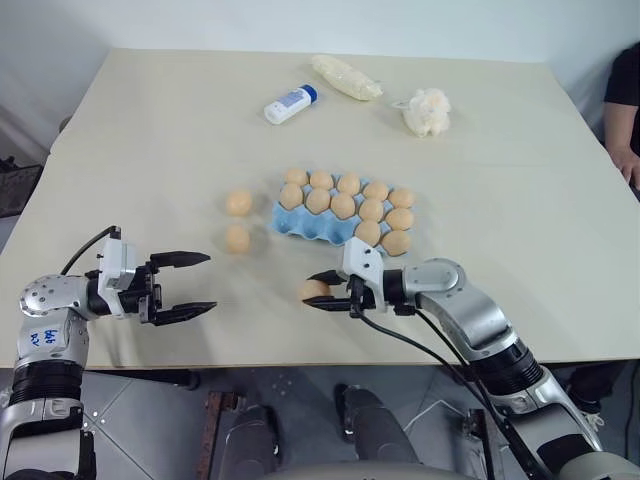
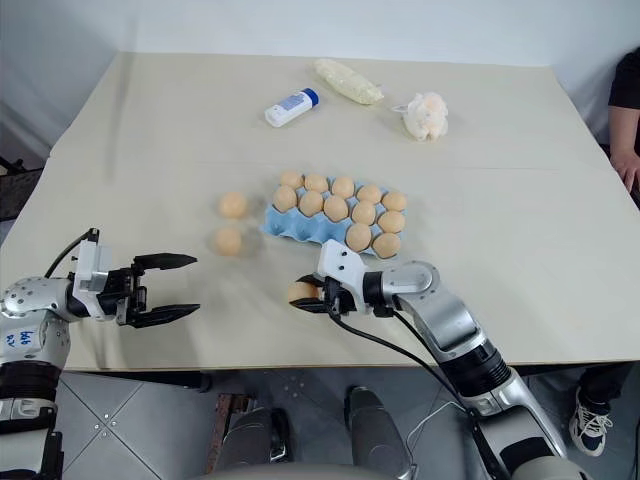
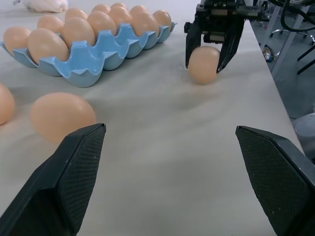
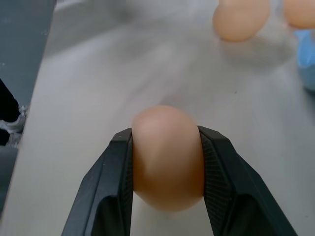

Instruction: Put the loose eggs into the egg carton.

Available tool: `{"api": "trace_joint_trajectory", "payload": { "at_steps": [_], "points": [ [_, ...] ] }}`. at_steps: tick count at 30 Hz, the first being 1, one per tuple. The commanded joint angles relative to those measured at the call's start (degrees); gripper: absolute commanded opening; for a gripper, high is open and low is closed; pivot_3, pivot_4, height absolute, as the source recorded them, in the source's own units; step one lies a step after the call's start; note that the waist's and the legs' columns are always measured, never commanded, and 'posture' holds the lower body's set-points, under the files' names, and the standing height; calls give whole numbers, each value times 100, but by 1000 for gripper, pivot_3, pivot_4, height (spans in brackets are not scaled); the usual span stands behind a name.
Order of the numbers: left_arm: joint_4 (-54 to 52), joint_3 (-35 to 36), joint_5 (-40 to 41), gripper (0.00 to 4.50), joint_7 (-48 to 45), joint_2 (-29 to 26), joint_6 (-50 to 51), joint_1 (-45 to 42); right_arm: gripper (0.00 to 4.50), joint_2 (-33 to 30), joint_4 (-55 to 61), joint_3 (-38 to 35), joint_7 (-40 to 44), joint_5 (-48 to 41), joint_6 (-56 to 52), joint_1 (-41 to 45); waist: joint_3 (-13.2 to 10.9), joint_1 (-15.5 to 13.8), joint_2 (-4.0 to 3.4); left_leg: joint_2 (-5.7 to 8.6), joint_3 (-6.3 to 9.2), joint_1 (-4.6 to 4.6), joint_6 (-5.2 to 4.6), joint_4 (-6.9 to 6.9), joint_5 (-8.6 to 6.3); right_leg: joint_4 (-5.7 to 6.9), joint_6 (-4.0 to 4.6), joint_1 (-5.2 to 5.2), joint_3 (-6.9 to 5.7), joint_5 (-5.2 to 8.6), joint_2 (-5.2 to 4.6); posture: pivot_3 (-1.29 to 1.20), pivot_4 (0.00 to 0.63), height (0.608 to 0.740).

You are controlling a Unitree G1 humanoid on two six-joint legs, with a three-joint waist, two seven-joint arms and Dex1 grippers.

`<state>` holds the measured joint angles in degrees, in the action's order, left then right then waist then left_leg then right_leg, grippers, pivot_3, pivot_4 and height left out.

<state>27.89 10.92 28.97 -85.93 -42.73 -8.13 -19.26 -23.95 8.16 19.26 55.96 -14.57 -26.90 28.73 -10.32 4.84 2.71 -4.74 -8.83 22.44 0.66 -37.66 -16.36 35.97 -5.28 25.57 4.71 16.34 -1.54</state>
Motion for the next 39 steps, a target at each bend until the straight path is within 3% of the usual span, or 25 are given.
{"api": "trace_joint_trajectory", "payload": {
  "at_steps": [1,4,7,17,26,34,39],
  "points": [
    [-194,164,144,4500,-57,36,25,-20,1403,28,291,-521,-214,-251,-81,250,0,4,0,0,0,0,0,0,0,0,0,0,1,0,0,0,150,740],
    [-263,185,165,4500,20,95,63,-19,1398,50,-176,-962,-786,-17,18,739,0,11,-1,0,-1,-1,1,-2,0,3,-1,0,2,-1,-1,0,150,740],
    [-262,190,133,4500,33,153,70,-45,1398,113,-802,-945,-1092,302,295,1048,1,11,1,1,-2,-2,1,-4,1,2,1,0,1,0,-2,0,150,740],
    [-223,211,93,4500,104,220,30,-142,1398,276,-1465,-805,-1172,664,741,1265,0,30,0,-3,-25,-2,6,22,2,-4,-2,11,-10,1,0,0,150,740],
    [-241,242,98,4500,142,230,32,-119,4423,223,-944,-887,-871,398,292,1143,0,31,0,-5,-26,-6,7,15,3,5,-4,11,-9,0,-1,0,150,740],
    [-241,319,82,4500,342,266,25,-171,4471,-84,-461,-1204,-617,22,76,1066,0,10,0,-5,-26,-5,7,18,3,0,-4,11,-12,0,-3,0,150,740],
    [-332,544,54,4500,986,305,34,-168,4471,-692,-313,-1772,6,-558,179,677,0,-17,0,-5,-21,-4,4,19,1,-7,-4,8,-17,0,-3,0,150,740]
  ]
}}
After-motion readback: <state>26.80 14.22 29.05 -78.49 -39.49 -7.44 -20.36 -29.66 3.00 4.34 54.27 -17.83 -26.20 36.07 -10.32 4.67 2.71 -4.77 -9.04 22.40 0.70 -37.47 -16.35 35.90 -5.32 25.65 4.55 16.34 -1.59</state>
